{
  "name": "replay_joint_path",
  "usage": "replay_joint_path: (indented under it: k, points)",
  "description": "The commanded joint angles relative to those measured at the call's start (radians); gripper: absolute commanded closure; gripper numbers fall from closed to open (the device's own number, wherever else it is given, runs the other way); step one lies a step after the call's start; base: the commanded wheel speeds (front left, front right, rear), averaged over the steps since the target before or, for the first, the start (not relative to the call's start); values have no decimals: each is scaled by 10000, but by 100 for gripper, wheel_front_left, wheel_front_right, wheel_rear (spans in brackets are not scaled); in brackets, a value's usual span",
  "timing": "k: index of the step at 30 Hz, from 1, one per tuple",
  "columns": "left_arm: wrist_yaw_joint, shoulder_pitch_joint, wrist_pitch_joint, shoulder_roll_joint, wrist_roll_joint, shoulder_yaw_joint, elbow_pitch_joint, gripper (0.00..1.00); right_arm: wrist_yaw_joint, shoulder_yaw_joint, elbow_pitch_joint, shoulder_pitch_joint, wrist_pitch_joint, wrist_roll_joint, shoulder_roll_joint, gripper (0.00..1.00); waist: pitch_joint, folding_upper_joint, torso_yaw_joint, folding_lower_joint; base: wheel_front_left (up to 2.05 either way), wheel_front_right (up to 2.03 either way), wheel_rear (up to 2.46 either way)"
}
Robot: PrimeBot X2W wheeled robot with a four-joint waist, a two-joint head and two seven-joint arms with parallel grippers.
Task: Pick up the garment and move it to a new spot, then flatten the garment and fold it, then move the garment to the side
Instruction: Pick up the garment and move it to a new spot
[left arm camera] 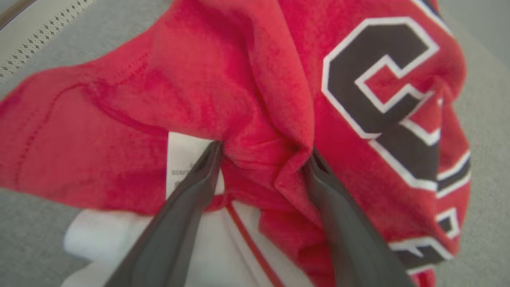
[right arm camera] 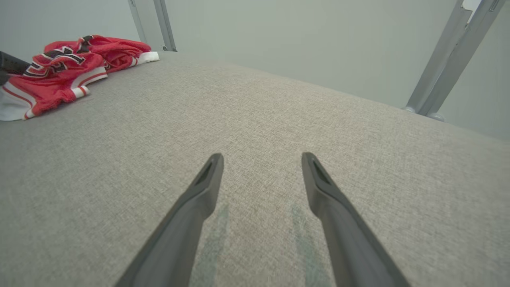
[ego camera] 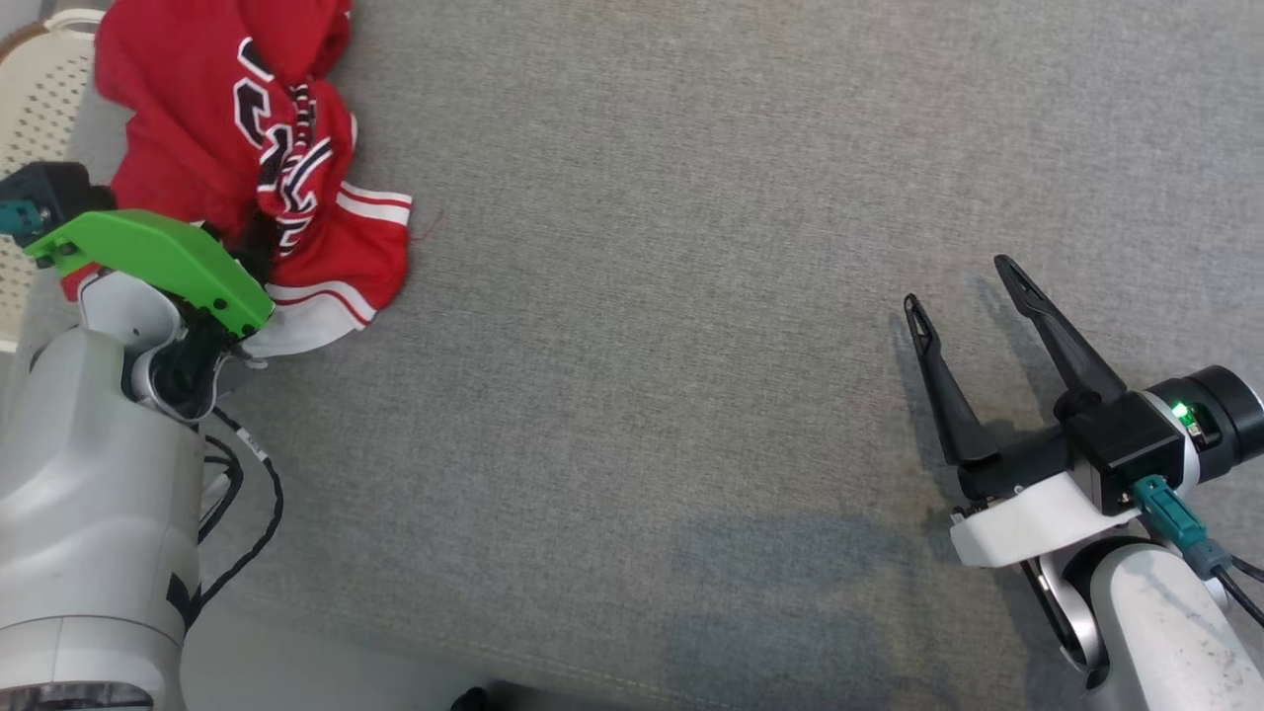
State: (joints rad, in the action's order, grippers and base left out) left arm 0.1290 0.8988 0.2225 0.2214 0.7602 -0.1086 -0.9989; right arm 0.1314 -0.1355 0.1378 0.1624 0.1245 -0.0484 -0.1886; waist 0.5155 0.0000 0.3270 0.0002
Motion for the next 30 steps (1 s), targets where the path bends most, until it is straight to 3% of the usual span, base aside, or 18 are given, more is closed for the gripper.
replay_joint_path:
  k: [1,2,3,4,5,12,19,27,30]
  points:
    - [21,85,-68,98,-45,-130,-330,0,-14,21,111,-122,-30,-45,0,0,323,0,-481,-2,0,0,0]
    - [4,69,-147,78,-50,-193,-530,0,-14,29,144,-146,-48,-43,6,0,306,0,-511,-2,0,0,0]
    - [5,58,-248,87,-15,-220,-746,55,-14,41,181,-163,-54,-40,5,0,285,0,-530,-2,0,0,0]
    - [5,50,-285,70,3,-279,-944,86,-14,83,208,-192,-65,-40,12,0,247,0,-531,-2,0,0,0]
    - [6,34,-223,-2,-20,-422,-1040,100,-14,117,228,-247,-82,-34,26,0,202,0,-523,-2,0,0,0]
    - [59,113,-317,-357,559,-1308,208,100,-14,265,60,-443,105,39,240,0,-307,0,-378,-2,0,0,0]
    - [11,-865,287,-600,2425,-2985,4118,100,-14,307,-768,-574,726,339,875,0,-1402,0,-429,-2,0,0,0]
    - [17,-2197,904,-960,3599,-4363,7848,100,-14,382,-1727,-808,1295,763,1324,0,-2580,0,-1394,-2,0,0,0]
    - [-183,-2485,1199,-1062,3738,-4644,8793,100,-14,452,-1908,-898,1375,842,1364,0,-2831,0,-1967,-2,0,0,0]
